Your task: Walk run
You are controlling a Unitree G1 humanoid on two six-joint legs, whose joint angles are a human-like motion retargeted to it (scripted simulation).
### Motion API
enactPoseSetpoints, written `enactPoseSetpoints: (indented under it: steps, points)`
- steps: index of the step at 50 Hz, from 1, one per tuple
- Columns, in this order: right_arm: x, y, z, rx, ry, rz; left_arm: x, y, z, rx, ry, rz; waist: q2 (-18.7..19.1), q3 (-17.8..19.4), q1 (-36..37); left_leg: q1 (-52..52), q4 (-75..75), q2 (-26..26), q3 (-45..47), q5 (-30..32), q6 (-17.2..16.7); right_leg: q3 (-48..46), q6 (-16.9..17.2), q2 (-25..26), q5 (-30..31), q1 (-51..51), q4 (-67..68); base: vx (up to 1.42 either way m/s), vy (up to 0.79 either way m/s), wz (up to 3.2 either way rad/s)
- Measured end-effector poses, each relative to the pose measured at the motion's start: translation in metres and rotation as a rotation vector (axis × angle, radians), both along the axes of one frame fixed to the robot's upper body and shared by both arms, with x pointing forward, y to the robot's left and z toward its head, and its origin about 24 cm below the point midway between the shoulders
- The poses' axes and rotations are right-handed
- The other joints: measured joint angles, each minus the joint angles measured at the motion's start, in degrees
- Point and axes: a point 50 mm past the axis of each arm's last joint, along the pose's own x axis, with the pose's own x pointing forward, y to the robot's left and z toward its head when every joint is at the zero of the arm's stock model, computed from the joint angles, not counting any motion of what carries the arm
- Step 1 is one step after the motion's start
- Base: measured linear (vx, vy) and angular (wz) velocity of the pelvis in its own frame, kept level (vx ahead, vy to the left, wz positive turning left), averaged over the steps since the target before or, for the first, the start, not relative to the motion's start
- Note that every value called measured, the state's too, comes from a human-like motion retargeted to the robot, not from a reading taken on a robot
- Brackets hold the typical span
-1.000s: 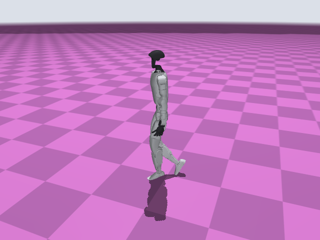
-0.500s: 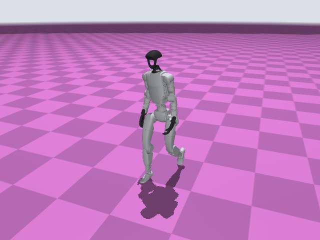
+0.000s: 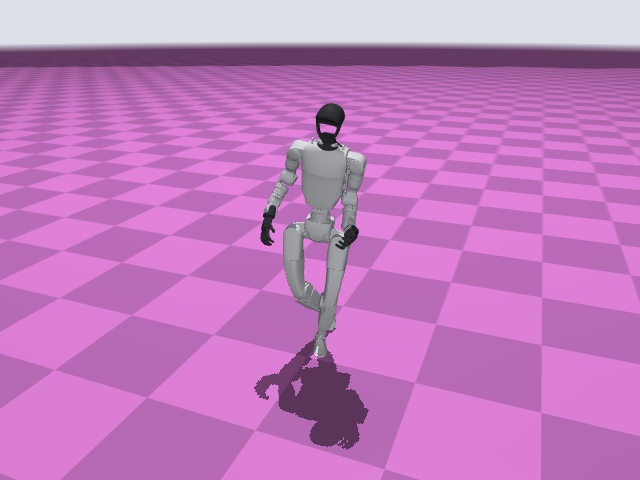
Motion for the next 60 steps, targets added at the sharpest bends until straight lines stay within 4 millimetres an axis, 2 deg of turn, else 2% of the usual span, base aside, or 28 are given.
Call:
enactPoseSetpoints:
  steps: [3,5,8,12,13,15,17,18,19,20,21,24,27,30,32,33,35,37,38,40,42,45,50,53,55,57,58,60]
  points:
    - [-0.024,-0.007,-0.001,0.083,0.03,-0.112,0.023,-0.01,0.032,0.048,-0.145,-0.047,-0.31,-1.04,-1.31,5.44,-6.21,-4.68,-2.35,3.02,0.0,3.16,-2.98,-4.91,-12.5,-11.69,3.19,1.15,0.0,1.11]
    - [-0.038,-0.011,0.003,0.14,0.003,-0.215,0.031,-0.019,0.052,0.091,-0.226,-0.074,0.47,-1.62,-4.21,9.65,-12.35,-7.78,-4.92,8.86,-0.55,3.22,-1.78,-9.22,-17.85,-17.73,-1.32,1.18,0.02,1.97]
    - [-0.05,-0.012,0.012,0.195,-0.067,-0.313,0.032,-0.025,0.07,0.14,-0.302,-0.112,2.46,-2.13,-10.81,15.93,-17.53,-9.27,-11.59,18.88,-5.16,4.5,4.79,-10.25,-19.05,-21.52,-19.6,1.37,-0.28,2.32]
    - [-0.047,-0.009,0.02,0.21,-0.146,-0.364,0.024,-0.022,0.067,0.211,-0.282,-0.159,3.61,-2.06,-16.03,24.36,-20.17,-9.3,-17.11,35.25,-12.64,11.2,15.23,-11.06,-25.46,-22.18,-37.84,1.42,-0.47,1.28]
    - [-0.041,-0.006,0.022,0.211,-0.17,-0.369,0.021,-0.02,0.061,0.24,-0.256,-0.173,3.59,-2.16,-15.73,26.16,-19.62,-9.41,-17.25,39.52,-15.1,10.04,14.98,-11.67,-25.12,-22.07,-38.7,1.24,-0.38,0.01]
    - [-0.026,0.004,0.025,0.217,-0.223,-0.367,0.011,-0.012,0.048,0.317,-0.184,-0.208,2.77,-2.66,-14.72,28.23,-15.57,-11.64,-18.92,48.21,-22.06,7.31,7.3,-10.58,-18.25,-21.62,-36.61,1.41,-0.46,-0.47]
    - [-0.013,0.023,0.027,0.248,-0.261,-0.336,-0.008,0.0,0.025,0.442,-0.062,-0.237,2.76,-4.84,-12.65,24.9,-3.94,-10.45,-12.35,54.28,-27.45,9.6,2.68,-8.24,-24.93,-19.95,-29.81,1.77,-0.7,-0.8]
    - [-0.006,0.035,0.029,0.277,-0.281,-0.32,-0.021,0.005,0.009,0.514,0.019,-0.251,4.82,-4.36,-12.39,21.44,7.52,-6.65,-10.26,54.34,-27.09,18.68,1.96,-0.7,-29.74,-18.88,-25.98,1.4,-0.51,-0.18]
    - [0.012,0.038,0.034,0.316,-0.334,-0.309,-0.03,0.006,-0.008,0.571,0.106,-0.264,4.86,-4.0,-12.59,17.33,15.25,-7.62,-12.41,54.1,-26.64,17.38,1.53,-1.79,-31.87,-18.14,-23.73,1.06,-0.34,0.5]
    - [0.034,0.038,0.043,0.361,-0.402,-0.299,-0.036,0.006,-0.026,0.616,0.195,-0.28,3.89,-3.71,-13.02,12.9,21.1,-10.99,-16.7,53.7,-26.16,10.88,1.24,-7.19,-32.65,-17.58,-22.26,1.12,-0.35,0.39]
    - [0.05,0.044,0.052,0.427,-0.438,-0.256,-0.052,0.003,-0.043,0.614,0.282,-0.314,2.49,-3.89,-12.99,9.46,25.28,-12.0,-14.93,48.52,-24.56,12.3,1.33,-7.72,-34.03,-15.18,-22.56,1.27,-0.39,-0.11]
    - [0.094,0.066,0.088,0.58,-0.58,-0.133,-0.101,0.004,-0.068,0.503,0.433,-0.371,0.82,-3.79,-10.57,-0.26,30.19,-7.11,-6.14,34.54,-17.01,15.13,-0.93,-5.62,-35.89,-8.37,-25.3,1.38,-0.31,-0.83]
    - [0.117,0.062,0.129,0.568,-0.767,-0.056,-0.133,0.012,-0.071,0.376,0.473,-0.249,-0.55,-2.99,-6.64,-8.23,21.52,-3.96,0.05,26.16,-10.63,15.58,-2.52,-4.31,-30.71,-1.13,-32.09,1.38,-0.23,-0.76]
    - [0.124,0.058,0.154,0.456,-0.859,0.019,-0.147,0.021,-0.067,0.292,0.459,-0.134,-2.37,-1.67,0.07,-11.29,1.02,-4.0,7.15,23.02,-7.42,14.41,-1.98,-3.84,-18.78,5.71,-37.64,1.42,-0.23,-1.13]
    - [0.121,0.055,0.152,0.373,-0.83,0.027,-0.145,0.023,-0.062,0.265,0.432,-0.104,-2.32,0.03,3.07,-9.06,-14.68,-7.42,4.71,21.49,-6.85,13.56,-1.91,-2.41,-10.15,11.6,-40.1,1.48,-0.17,-0.53]
    - [0.118,0.055,0.148,0.345,-0.799,0.029,-0.141,0.024,-0.059,0.262,0.411,-0.086,-2.76,0.78,4.19,-8.33,-19.75,-8.97,1.56,20.41,-8.82,10.82,-1.69,-3.04,-6.25,14.32,-40.37,1.28,-0.19,-0.12]
    - [0.109,0.053,0.134,0.322,-0.727,0.016,-0.127,0.025,-0.049,0.277,0.355,-0.05,-2.59,1.45,3.99,-6.36,-24.65,-9.81,-2.04,23.82,-9.35,8.31,-0.49,-1.88,0.61,18.15,-38.65,1.35,-0.26,0.4]
    - [0.096,0.056,0.111,0.321,-0.627,0.0,-0.115,0.024,-0.04,0.303,0.305,-0.004,-4.46,1.03,2.63,-4.45,-20.45,-10.91,1.25,21.55,-0.66,7.61,2.68,-2.76,6.14,17.15,-27.92,1.8,-0.47,0.65]
    - [0.086,0.059,0.095,0.317,-0.559,-0.001,-0.111,0.024,-0.036,0.314,0.29,0.024,-6.55,0.8,0.97,-3.23,-15.03,-12.31,0.97,15.96,-0.17,5.38,3.21,-4.31,6.14,14.8,-16.62,1.78,-0.43,1.16]
    - [0.059,0.051,0.06,0.252,-0.39,-0.007,-0.092,0.012,-0.034,0.276,0.225,0.076,-7.43,-0.9,-3.88,-3.58,-8.44,-19.8,-11.75,11.61,-0.06,-2.39,2.85,-10.4,6.14,9.52,2.42,1.62,-0.07,1.27]
    - [0.038,0.049,0.031,0.212,-0.218,0.035,-0.049,0.009,-0.021,0.163,0.071,0.152,-2.47,-2.48,-3.36,-2.17,-6.76,-8.65,-3.0,7.98,-1.06,-2.01,-0.37,-7.97,4.8,2.96,3.86,1.02,-0.17,-0.69]
    - [-0.016,0.035,0.007,0.217,0.0,0.07,-0.001,-0.022,0.0,-0.049,-0.095,0.03,-1.13,-3.23,-2.65,4.64,-10.07,-6.08,-3.65,6.72,-3.85,-0.9,-3.94,-7.52,-7.93,-7.3,8.94,1.35,-0.41,-0.12]
    - [-0.079,-0.009,0.017,0.11,0.072,-0.044,0.033,-0.029,0.062,0.09,-0.352,-0.091,3.05,-4.67,-9.9,14.18,-19.72,-6.02,-8.27,19.36,-9.41,1.03,1.67,-8.22,-20.16,-19.84,-9.11,1.35,-0.4,0.95]
    - [-0.089,-0.023,0.023,0.129,0.026,-0.196,0.036,-0.03,0.08,0.306,-0.388,-0.176,4.13,-4.75,-16.26,20.72,-22.71,-7.1,-12.35,31.18,-13.75,3.7,4.19,-8.95,-23.51,-21.28,-28.13,1.33,-0.42,1.21]
    - [-0.082,-0.023,0.025,0.172,-0.019,-0.278,0.033,-0.027,0.081,0.41,-0.37,-0.187,4.85,-4.26,-19.27,24.49,-22.55,-6.86,-14.56,39.17,-17.16,6.31,8.56,-9.18,-27.25,-20.31,-37.34,1.23,-0.46,0.47]
    - [-0.063,-0.018,0.029,0.198,-0.091,-0.312,0.026,-0.02,0.072,0.453,-0.314,-0.17,4.69,-4.36,-19.56,27.09,-19.67,-7.78,-15.41,47.03,-22.03,3.84,5.89,-10.68,-24.68,-19.06,-39.37,1.39,-0.56,-0.36]
    - [-0.051,-0.013,0.032,0.201,-0.137,-0.323,0.021,-0.017,0.064,0.458,-0.271,-0.165,4.21,-4.53,-20.11,27.8,-16.62,-8.81,-16.3,50.99,-24.96,2.36,1.55,-10.5,-20.87,-18.38,-38.27,1.38,-0.53,-0.84]
    - [-0.028,0.005,0.037,0.204,-0.227,-0.332,0.001,-0.006,0.037,0.461,-0.146,-0.168,4.47,-6.06,-17.12,23.97,-0.82,-7.68,-10.07,54.36,-29.47,1.17,-6.87,-6.89,-24.5,-17.24,-32.65,1.63,-0.71,-1.81]
